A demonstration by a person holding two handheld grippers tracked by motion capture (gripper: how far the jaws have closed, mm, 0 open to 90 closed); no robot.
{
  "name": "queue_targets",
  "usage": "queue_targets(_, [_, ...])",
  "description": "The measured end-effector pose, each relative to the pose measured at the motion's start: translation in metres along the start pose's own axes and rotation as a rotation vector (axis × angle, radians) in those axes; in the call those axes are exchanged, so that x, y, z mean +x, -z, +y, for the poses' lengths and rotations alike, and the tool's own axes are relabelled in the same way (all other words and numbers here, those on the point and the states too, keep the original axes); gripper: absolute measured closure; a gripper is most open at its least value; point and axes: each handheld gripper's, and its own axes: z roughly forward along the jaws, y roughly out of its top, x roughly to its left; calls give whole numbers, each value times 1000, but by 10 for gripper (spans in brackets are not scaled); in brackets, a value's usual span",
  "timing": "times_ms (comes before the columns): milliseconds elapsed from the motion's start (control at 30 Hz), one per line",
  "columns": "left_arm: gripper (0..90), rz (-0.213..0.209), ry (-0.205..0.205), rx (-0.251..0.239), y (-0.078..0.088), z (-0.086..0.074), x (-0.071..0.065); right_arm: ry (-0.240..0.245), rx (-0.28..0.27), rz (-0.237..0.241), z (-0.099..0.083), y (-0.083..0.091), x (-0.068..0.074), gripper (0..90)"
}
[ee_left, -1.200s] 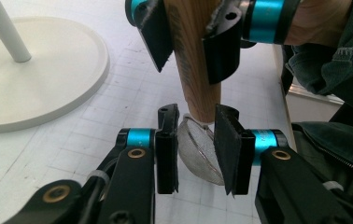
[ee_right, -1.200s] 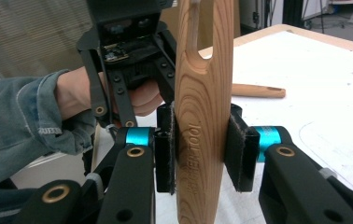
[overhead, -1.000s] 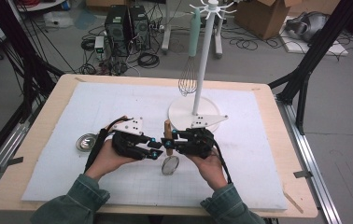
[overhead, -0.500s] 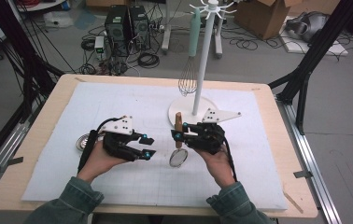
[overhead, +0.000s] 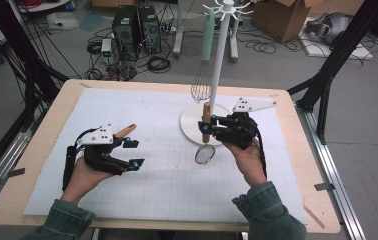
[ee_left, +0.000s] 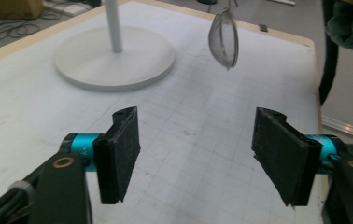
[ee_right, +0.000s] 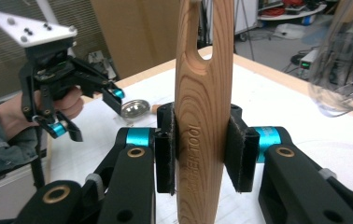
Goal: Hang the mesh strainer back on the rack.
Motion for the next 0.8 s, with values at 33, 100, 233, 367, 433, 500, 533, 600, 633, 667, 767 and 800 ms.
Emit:
queue_targets(33, [298, 16, 4, -1, 3, -2, 0, -2, -1, -5, 3, 2, -1, 685])
queue_targets(100, [289, 35, 12, -7, 8, -5, 2, -2, -2, -16, 8, 5, -4, 685])
queue_targets(233, [265, 71, 21, -16, 18, -11, 5, 5, -6, -38, 19, 11, -9, 686])
queue_targets(367, [246, 102, 26, -15, 24, -15, 7, 1, -4, -47, 30, 15, -13, 685])
queue_targets(433, [238, 112, 28, -12, 26, -17, 9, 6, -8, -47, 35, 18, -15, 685])
queue_targets(500, [237, 119, 32, -10, 28, -20, 10, 13, -7, -53, 41, 20, -17, 685])
queue_targets(533, [234, 123, 34, -9, 28, -20, 11, 21, -10, -54, 45, 21, -18, 685])
queue_targets(600, [231, 129, 36, -9, 29, -21, 12, 26, -9, -58, 50, 23, -19, 685])
queue_targets(633, [229, 132, 36, -9, 30, -22, 13, 29, -10, -61, 53, 23, -19, 685])
queue_targets(667, [223, 134, 42, -11, 30, -22, 13, 29, -11, -63, 56, 24, -19, 685])
queue_targets(767, [208, 139, 46, -12, 31, -24, 14, 46, -9, -70, 66, 27, -21, 685])
queue_targets(800, [206, 140, 46, -11, 32, -24, 15, 47, -10, -73, 69, 28, -21, 685])
